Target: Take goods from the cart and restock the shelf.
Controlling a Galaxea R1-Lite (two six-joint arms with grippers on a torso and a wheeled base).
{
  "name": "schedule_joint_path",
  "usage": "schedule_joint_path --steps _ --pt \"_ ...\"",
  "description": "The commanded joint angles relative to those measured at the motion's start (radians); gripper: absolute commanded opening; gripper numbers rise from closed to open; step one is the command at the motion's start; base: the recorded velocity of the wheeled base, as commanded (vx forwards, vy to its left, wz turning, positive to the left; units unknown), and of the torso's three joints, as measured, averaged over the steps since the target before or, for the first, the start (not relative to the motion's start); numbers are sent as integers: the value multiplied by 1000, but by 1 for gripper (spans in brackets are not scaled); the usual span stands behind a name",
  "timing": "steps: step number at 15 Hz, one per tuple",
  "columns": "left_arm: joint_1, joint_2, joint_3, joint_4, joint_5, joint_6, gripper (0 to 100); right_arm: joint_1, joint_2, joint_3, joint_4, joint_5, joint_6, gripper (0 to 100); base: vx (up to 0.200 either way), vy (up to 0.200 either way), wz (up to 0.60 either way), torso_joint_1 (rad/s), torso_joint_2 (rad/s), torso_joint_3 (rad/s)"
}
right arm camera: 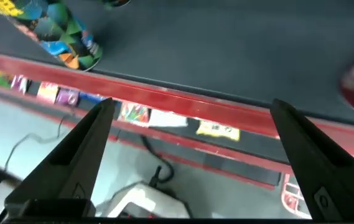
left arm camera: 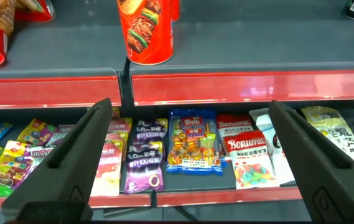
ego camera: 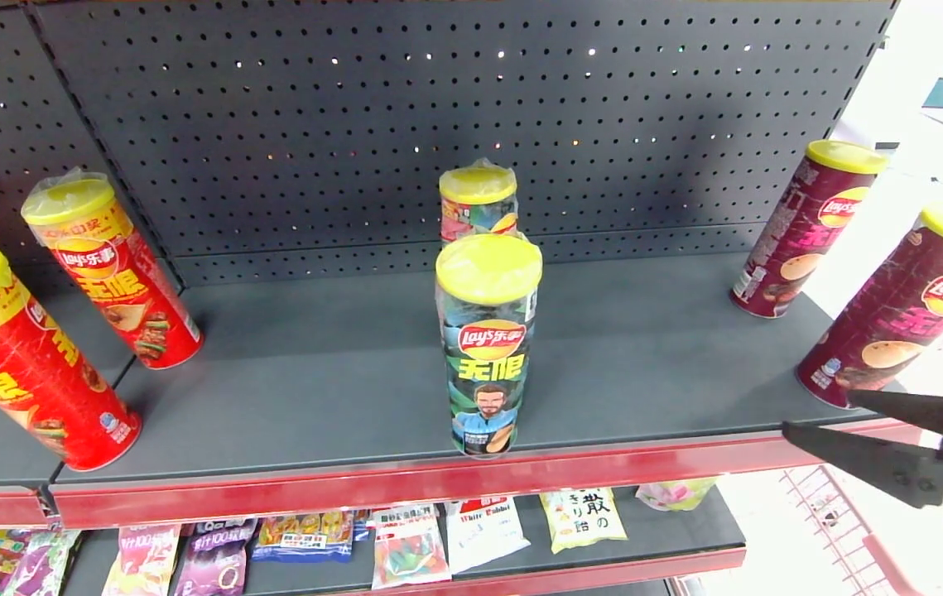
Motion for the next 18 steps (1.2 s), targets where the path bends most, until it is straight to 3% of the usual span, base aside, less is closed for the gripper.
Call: schedule_joint_path --steps 1,3,5,13,18 --pt "1 1 0 0 0 0 100 78 205 -57 -52 -7 0 100 0 0 0 0 0 0" --pt "1 1 0 0 0 0 100 137 333 -74 -178 -146 -4 100 0 0 0 0 0 0" --pt "1 1 0 0 0 0 100 236 373 -97 -202 -237 -12 100 0 0 0 0 0 0" --pt "1 1 0 0 0 0 100 267 495 -152 -221 -295 -191 100 0 0 0 0 0 0" --pt "0 1 0 0 0 0 100 272 561 -203 -221 -295 -196 100 0 0 0 0 0 0"
